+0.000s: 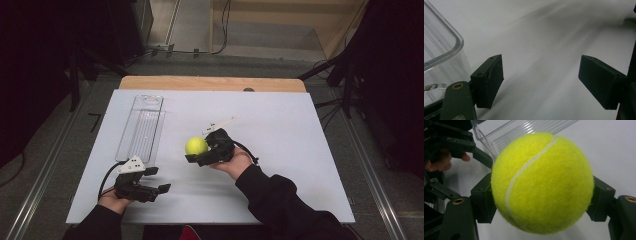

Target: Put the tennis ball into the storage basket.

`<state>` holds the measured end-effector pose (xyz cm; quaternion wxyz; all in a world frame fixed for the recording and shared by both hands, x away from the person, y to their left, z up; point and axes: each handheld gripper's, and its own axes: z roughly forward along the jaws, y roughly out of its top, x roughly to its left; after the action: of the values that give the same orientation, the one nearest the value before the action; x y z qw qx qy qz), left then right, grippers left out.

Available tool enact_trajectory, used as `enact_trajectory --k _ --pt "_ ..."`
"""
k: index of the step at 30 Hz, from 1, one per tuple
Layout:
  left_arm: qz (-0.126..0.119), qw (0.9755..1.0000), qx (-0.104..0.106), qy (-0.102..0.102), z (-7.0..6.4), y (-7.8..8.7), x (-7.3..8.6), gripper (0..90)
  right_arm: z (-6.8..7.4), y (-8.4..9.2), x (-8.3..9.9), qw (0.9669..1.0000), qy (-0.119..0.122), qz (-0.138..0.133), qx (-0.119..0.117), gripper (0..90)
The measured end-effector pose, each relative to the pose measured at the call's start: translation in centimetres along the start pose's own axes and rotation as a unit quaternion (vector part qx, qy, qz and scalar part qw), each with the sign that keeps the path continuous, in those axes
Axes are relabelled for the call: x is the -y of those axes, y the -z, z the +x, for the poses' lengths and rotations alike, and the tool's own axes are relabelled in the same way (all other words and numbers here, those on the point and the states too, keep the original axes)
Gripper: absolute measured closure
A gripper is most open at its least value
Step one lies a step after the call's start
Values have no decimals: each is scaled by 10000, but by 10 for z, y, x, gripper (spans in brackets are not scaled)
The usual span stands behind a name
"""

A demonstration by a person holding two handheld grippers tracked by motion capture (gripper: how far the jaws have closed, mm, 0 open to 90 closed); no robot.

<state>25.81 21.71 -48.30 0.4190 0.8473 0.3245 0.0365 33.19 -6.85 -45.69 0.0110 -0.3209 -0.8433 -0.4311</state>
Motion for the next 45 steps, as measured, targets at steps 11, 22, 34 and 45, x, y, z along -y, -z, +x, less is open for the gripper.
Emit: enact_trajectory --k 11,22,34,45 --pt "-16 10000 7 7 0 0 0 208 5 -11 -18 9999 34 -67 -123 234" --pt "-63 10000 -55 10 0 1 0 208 4 -21 -30 9998 16 -122 -175 234" --pt "-54 10000 -34 -1 0 1 0 208 6 -27 -46 9997 39 -184 -148 234" --pt "-43 10000 -21 -21 0 0 0 208 7 -34 -59 9995 30 -259 -156 234"
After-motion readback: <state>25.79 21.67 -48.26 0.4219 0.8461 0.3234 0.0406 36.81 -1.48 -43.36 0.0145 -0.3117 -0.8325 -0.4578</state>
